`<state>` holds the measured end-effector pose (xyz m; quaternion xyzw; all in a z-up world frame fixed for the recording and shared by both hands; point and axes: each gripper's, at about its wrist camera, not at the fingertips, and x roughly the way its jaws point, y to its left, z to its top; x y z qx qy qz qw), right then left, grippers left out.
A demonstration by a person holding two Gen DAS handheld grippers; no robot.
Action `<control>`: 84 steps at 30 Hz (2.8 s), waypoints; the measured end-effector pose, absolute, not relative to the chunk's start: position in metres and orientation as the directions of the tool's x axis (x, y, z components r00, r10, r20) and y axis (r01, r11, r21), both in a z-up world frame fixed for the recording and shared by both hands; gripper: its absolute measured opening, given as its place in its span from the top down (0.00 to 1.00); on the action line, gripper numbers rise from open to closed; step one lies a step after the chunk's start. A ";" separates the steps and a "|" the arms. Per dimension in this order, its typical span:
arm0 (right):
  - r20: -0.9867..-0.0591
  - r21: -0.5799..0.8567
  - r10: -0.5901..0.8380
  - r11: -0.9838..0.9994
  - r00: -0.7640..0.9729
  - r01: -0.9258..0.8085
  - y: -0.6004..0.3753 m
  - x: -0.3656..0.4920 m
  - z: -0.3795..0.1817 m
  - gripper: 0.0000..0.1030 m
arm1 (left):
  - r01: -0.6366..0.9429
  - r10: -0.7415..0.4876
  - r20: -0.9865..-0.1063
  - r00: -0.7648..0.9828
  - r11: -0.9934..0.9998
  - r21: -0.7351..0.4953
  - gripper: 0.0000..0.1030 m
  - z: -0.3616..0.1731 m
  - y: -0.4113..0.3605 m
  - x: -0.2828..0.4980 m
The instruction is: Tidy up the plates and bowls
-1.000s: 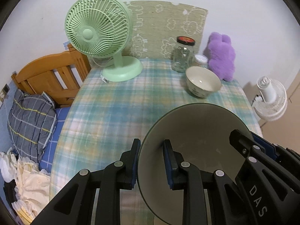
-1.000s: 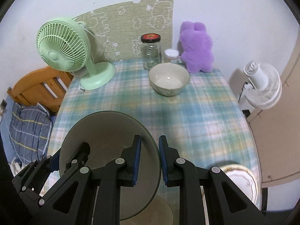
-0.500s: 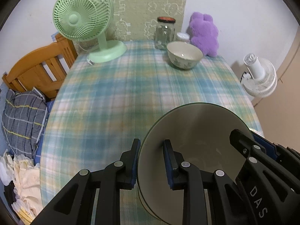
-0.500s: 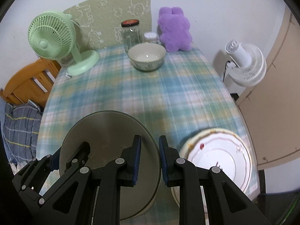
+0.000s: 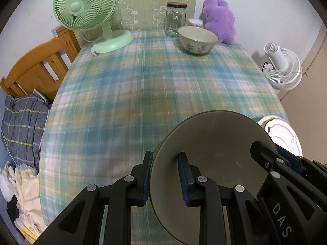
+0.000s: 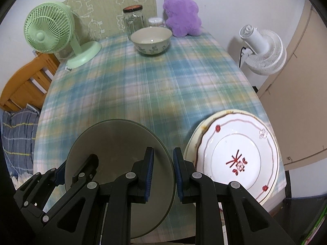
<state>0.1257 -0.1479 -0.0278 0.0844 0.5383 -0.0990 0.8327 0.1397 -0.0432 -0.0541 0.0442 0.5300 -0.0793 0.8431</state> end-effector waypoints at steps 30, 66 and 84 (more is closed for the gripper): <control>-0.939 0.062 -0.022 0.971 0.344 0.232 -0.144 0.133 -0.064 0.78 | 0.151 -0.040 -0.923 0.383 0.988 0.020 0.78 -0.084 -0.038 0.145; -0.798 0.075 -0.043 0.983 0.601 0.170 -0.146 0.148 0.054 0.34 | 0.184 -0.124 -0.802 0.585 0.983 -0.019 0.19 0.029 -0.048 0.169; -0.780 0.052 -0.002 0.996 0.625 0.068 -0.212 0.252 0.060 0.32 | 0.078 -0.034 -0.778 0.627 0.997 0.019 0.20 0.032 -0.112 0.258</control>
